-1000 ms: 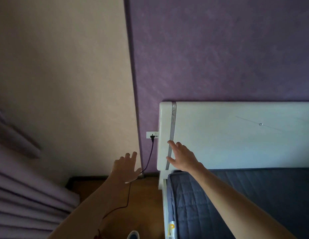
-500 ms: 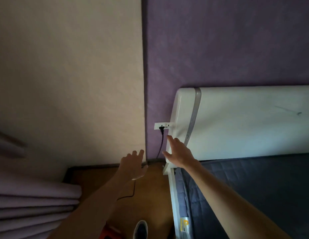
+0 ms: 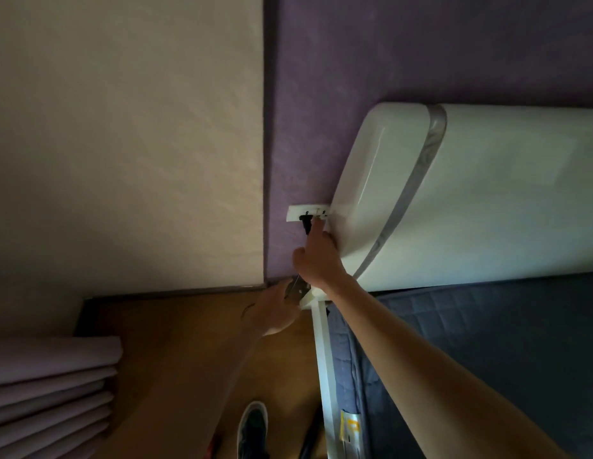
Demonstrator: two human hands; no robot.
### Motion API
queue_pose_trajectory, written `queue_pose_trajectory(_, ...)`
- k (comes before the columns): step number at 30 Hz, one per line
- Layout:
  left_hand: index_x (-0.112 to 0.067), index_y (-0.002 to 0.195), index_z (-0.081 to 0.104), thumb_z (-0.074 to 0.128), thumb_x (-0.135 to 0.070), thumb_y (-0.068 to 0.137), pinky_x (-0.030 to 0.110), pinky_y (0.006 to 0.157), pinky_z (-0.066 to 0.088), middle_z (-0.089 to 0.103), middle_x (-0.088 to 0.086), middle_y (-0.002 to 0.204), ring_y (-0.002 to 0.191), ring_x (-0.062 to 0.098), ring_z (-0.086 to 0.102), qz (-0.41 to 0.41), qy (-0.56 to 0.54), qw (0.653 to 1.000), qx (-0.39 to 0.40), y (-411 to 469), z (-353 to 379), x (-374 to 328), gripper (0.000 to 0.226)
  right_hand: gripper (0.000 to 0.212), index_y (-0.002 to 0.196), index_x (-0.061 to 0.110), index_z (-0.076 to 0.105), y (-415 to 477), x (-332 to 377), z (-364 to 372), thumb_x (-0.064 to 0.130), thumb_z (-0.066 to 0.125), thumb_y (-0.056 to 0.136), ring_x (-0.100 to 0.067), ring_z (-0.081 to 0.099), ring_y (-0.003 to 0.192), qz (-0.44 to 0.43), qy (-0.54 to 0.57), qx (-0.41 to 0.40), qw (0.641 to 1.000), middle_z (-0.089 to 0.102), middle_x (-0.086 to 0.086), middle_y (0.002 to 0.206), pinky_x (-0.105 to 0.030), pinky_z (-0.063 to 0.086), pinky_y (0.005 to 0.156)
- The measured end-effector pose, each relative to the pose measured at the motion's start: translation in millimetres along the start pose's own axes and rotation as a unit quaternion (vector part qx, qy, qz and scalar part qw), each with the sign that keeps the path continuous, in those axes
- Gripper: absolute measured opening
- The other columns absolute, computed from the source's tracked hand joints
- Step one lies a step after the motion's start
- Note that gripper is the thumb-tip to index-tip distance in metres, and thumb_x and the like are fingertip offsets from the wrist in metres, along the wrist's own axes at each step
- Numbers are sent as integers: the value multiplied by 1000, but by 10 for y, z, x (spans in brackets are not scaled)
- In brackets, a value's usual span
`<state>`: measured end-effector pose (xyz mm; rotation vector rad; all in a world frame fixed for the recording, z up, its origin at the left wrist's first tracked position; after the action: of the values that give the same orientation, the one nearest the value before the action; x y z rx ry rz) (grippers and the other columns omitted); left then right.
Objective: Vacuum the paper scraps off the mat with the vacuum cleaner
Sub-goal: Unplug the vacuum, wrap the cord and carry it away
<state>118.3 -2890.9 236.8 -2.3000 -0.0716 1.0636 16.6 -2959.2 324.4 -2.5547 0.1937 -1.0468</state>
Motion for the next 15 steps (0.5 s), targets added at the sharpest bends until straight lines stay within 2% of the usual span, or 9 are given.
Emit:
queue_pose_trajectory(2,-17,149,34,60,-16,93,31,91,49,45,9,148,122,23,54,-6,-26,1000,17,67,97,72,62,71,149,6,15,120,-26,36,2,49,87,-29,62,94,8,0,-8,1000,54,-18,113,-36,53,77)
queue_pose_trajectory(3,-17,150,33,60,-15,93,25,86,47,43,9,150,123,21,53,-10,-37,999,25,86,142,121,63,70,148,5,17,168,-37,51,4,51,87,-29,61,93,10,-5,-10,1000,56,-19,113,-34,49,76)
queue_pose_trajectory(5,-20,151,30,61,-13,94,15,72,44,43,8,149,112,10,53,-12,-59,997,42,104,213,217,65,69,147,4,17,250,-61,90,8,52,88,-33,61,100,15,-14,-6,1000,57,-22,119,-31,45,79)
queue_pose_trajectory(6,-22,151,30,61,-15,94,14,70,44,44,8,148,106,6,53,-14,-68,996,49,102,237,264,65,70,147,3,16,287,-75,117,10,52,88,-36,61,105,18,-19,-1,1000,55,-24,124,-33,45,83)
queue_pose_trajectory(7,-25,149,31,62,-18,93,17,74,47,46,7,146,106,6,52,-18,-73,996,52,94,255,311,64,71,148,3,14,311,-78,137,12,52,88,-38,60,109,20,-24,5,999,54,-26,128,-35,47,88)
queue_pose_trajectory(10,-34,141,39,63,-30,90,36,98,49,45,-2,145,126,15,48,-29,-67,996,47,49,288,442,57,71,149,5,14,346,-99,181,12,51,88,-39,56,115,22,-41,9,999,51,-25,133,-41,47,97)
queue_pose_trajectory(12,-33,140,42,60,-30,93,32,99,45,47,-5,141,129,16,47,-23,-77,995,56,10,320,500,51,65,146,4,21,356,-128,210,10,51,89,-37,54,116,21,-40,-4,999,52,-22,129,-36,44,93)
queue_pose_trajectory(15,-27,135,48,56,-30,98,20,90,45,59,-6,125,119,10,56,3,-95,994,49,-65,363,535,38,54,141,3,29,347,-159,273,9,51,92,-35,57,111,10,-20,-48,999,56,-21,120,-32,42,85)
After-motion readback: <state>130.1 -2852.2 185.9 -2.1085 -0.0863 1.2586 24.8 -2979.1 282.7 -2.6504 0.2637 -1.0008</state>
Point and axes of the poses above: each hand's wrist, its own y-axis towards the middle knuckle, its own z-axis out of the palm, x = y × z, the point moved 1 cm from there along y, towards the middle knuckle
